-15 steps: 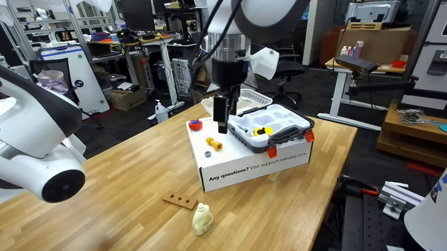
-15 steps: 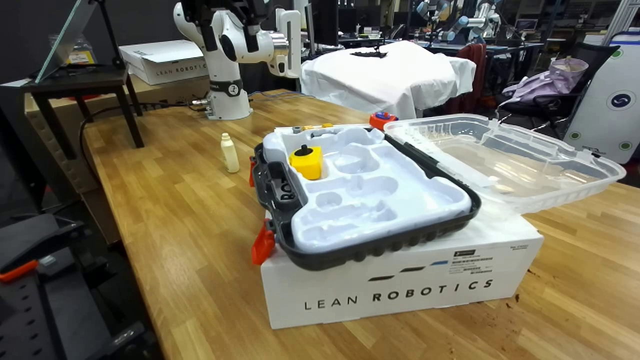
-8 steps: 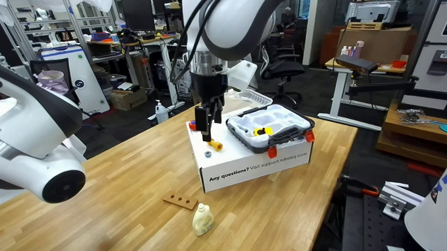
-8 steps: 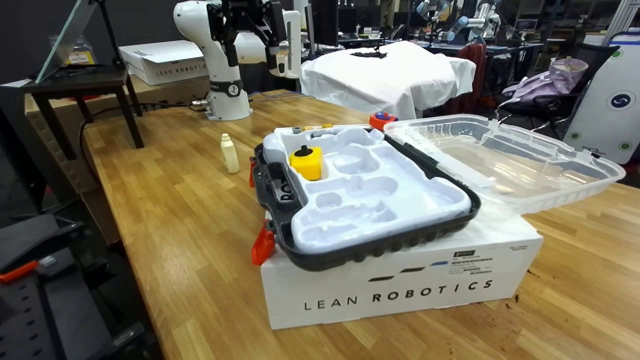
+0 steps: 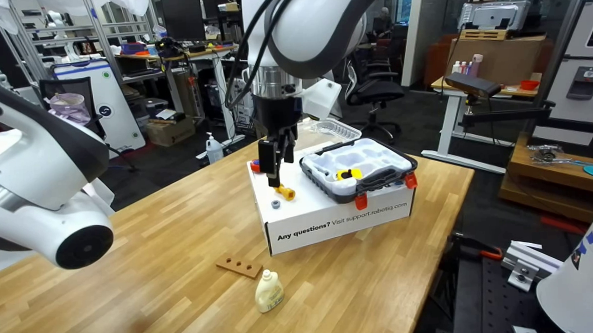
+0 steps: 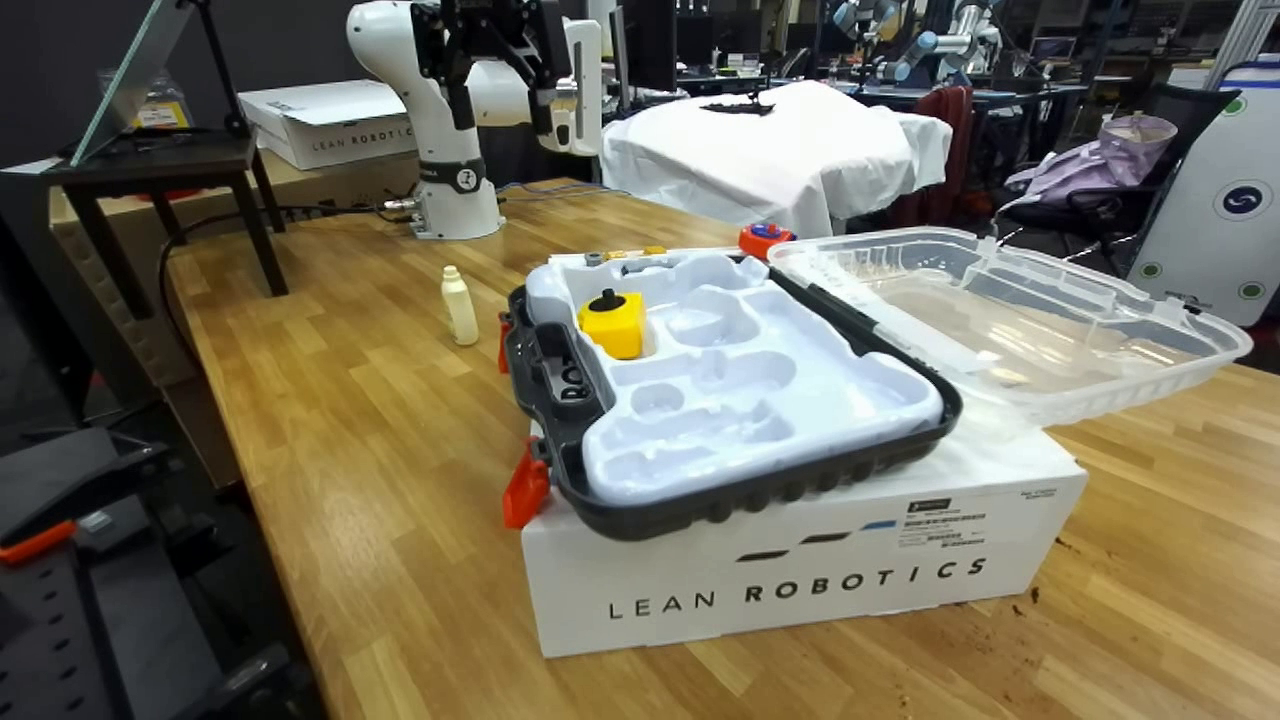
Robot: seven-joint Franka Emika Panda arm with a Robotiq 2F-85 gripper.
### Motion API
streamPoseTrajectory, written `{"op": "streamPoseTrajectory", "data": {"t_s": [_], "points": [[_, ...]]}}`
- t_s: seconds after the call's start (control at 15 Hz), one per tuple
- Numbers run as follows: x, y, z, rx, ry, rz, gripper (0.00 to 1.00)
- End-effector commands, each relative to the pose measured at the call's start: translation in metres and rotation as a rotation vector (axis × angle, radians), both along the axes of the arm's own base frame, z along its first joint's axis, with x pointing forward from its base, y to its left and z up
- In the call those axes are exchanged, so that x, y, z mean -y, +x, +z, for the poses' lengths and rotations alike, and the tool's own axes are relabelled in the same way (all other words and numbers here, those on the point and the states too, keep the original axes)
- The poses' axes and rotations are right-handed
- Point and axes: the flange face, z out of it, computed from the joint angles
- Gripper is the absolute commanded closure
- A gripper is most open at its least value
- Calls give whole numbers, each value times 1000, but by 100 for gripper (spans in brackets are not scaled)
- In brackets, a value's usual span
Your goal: Move the nut from the box to the wooden block
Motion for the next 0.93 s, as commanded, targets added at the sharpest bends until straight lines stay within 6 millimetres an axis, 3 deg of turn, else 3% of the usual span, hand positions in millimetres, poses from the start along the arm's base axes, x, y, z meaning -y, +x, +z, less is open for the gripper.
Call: {"op": "streamPoseTrajectory", "data": {"t_s": [0.0,0.27,0.87], "points": [[-2,6,0,12,-1,-2,0],[-2,23,-11,2,-10,-7,0],[10,57,-64,-73,-24,-24,0]]}}
